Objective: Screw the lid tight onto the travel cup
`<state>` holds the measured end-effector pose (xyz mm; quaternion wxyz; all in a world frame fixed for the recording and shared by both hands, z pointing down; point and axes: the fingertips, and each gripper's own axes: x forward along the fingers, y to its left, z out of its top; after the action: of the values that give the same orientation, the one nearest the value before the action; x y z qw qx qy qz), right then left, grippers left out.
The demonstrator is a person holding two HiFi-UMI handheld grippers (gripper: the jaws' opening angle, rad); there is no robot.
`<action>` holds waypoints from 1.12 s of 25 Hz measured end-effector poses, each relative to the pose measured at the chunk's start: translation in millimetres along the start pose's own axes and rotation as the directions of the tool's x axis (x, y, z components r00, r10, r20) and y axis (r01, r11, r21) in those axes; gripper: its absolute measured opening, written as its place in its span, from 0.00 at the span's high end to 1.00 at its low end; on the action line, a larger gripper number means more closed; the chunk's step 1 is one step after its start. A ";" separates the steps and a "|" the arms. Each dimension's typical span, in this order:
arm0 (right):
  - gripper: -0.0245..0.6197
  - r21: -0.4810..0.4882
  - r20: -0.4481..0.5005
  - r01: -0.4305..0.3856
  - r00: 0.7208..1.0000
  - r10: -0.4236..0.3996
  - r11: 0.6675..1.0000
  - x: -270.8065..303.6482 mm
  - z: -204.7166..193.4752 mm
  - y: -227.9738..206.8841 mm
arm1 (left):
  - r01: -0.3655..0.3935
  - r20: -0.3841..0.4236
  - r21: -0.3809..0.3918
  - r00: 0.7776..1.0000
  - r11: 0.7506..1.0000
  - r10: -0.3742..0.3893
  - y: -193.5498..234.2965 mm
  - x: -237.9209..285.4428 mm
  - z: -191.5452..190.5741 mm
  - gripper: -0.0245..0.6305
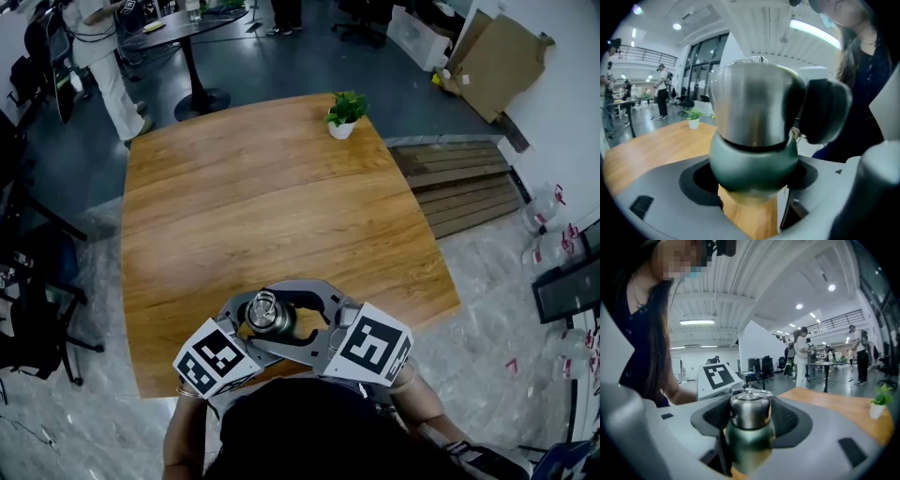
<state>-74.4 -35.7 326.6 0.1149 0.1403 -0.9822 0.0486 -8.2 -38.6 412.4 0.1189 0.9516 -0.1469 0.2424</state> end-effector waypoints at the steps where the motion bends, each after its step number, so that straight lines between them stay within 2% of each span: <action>1: 0.55 -0.002 -0.009 -0.022 1.000 0.022 1.000 0.1 -1.4 1.8 | 0.026 -0.005 -0.003 1.000 1.000 -0.026 -5.3 1.6 -2.0 0.36; 2: 0.55 -0.015 -0.022 -0.017 1.000 0.016 1.000 1.0 -3.7 2.1 | 0.021 -0.013 -0.010 1.000 1.000 -0.021 -6.0 3.5 -4.4 0.36; 4: 0.55 -0.044 -0.049 0.057 0.997 -0.059 0.997 5.1 -8.4 -2.6 | -0.060 -0.036 -0.026 0.998 0.998 0.059 4.7 5.4 -9.1 0.36; 6: 0.55 -0.058 -0.067 0.150 0.986 -0.154 0.987 9.1 -11.4 -10.5 | -0.179 -0.065 -0.028 0.982 0.983 0.177 21.5 4.2 -13.1 0.36; 8: 0.55 -0.055 -0.072 0.193 0.978 -0.197 0.980 10.3 -12.6 -14.4 | -0.256 -0.087 -0.007 0.963 0.967 0.255 32.2 2.0 -15.9 0.36; 9: 0.55 -0.049 -0.066 0.184 0.980 -0.187 0.982 10.2 -12.5 -13.4 | -0.251 -0.089 0.001 0.964 0.968 0.251 31.5 1.1 -16.3 0.36; 10: 0.55 -0.041 -0.058 0.154 0.986 -0.156 0.987 9.9 -12.1 -10.7 | -0.211 -0.081 0.002 0.974 0.978 0.210 26.0 0.7 -15.8 0.36; 12: 0.55 -0.024 -0.052 0.052 0.997 -0.053 0.998 8.6 -11.6 -1.8 | -0.062 -0.049 -0.005 0.997 0.998 0.062 5.0 1.7 -11.4 0.36; 14: 0.55 -0.013 -0.059 -0.036 0.998 0.035 0.999 7.6 -11.9 5.5 | 0.054 -0.031 -0.001 0.998 0.999 -0.054 -11.6 3.3 -9.7 0.36; 15: 0.55 -0.015 -0.069 -0.053 0.996 0.052 0.998 7.8 -13.1 7.0 | 0.080 -0.036 0.003 0.996 0.997 -0.079 -15.0 4.1 -11.5 0.36; 17: 0.55 -0.029 -0.091 -0.039 0.995 0.036 0.999 10.1 -16.9 6.4 | 0.072 -0.058 0.005 0.996 0.997 -0.072 -13.6 5.3 -16.7 0.36; 19: 0.55 -0.043 -0.096 0.010 0.995 -0.014 0.999 13.0 -18.6 2.3 | 0.016 -0.066 -0.006 0.998 1.000 -0.017 -6.4 5.7 -18.5 0.36; 23: 0.55 -0.062 -0.066 0.087 0.994 -0.091 0.994 14.6 -12.8 -7.6 | -0.060 -0.034 -0.039 0.998 0.997 0.058 5.3 6.2 -10.4 0.36; 28: 0.55 -0.077 -0.068 0.136 0.988 -0.142 0.988 12.7 -14.8 -13.2 | -0.146 -0.056 -0.009 0.988 0.989 0.145 16.5 8.7 -12.3 0.36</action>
<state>-79.3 -49.8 344.9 0.1592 0.2024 -0.9662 0.0100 -11.7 -52.2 429.8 0.1113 0.9304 -0.2143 0.2757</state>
